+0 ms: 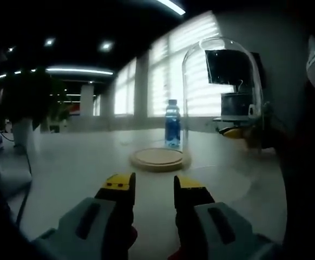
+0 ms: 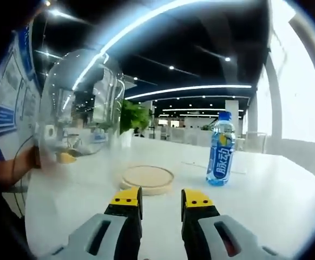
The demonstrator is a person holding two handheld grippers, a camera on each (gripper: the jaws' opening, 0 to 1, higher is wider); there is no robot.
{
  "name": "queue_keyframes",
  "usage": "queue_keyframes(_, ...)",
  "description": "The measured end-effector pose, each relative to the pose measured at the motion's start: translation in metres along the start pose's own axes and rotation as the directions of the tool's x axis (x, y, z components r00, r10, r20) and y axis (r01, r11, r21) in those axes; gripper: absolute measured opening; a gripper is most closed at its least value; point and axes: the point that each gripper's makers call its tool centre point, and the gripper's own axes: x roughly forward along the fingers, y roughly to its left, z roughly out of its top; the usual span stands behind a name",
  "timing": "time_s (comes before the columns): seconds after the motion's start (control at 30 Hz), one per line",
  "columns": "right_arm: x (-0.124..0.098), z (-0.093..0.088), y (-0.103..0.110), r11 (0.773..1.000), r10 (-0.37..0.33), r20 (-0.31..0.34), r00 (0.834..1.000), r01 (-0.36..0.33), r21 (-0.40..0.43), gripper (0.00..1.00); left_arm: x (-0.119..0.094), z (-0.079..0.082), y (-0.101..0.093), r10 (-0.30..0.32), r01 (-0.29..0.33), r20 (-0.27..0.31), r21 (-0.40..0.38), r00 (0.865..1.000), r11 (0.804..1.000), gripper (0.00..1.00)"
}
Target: Open the cover put in the Mizone put the cover back on
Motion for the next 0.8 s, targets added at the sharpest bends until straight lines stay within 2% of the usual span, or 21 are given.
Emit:
queue_keyframes(0.23, 0.019, 0.022, -0.014, 0.999, -0.035, 0.019, 0.999, 0.036, -0.009, 0.2, 0.0, 0.0, -0.001, -0.005, 0.005, 0.001, 0.0, 1.0, 1.0, 0.24)
queue_keyframes(0.4, 0.032, 0.032, -0.022, 0.999, -0.046, 0.021, 0.999, 0.046, 0.011, 0.2, 0.0, 0.0, 0.0, -0.003, 0.003, 0.002, -0.001, 1.0, 1.0, 0.23)
queue_keyframes(0.6, 0.044, 0.044, -0.034, 0.997, -0.078, 0.024, 0.997, 0.078, -0.003, 0.2, 0.0, 0.0, -0.001, -0.007, 0.007, 0.002, 0.0, 1.0, 1.0, 0.23)
queue_keyframes(0.8, 0.058, 0.063, -0.056, 0.992, -0.129, 0.027, 0.991, 0.128, 0.012, 0.2, 0.0, -0.001, -0.001, -0.007, 0.006, -0.003, -0.002, 1.0, 1.0, 0.23)
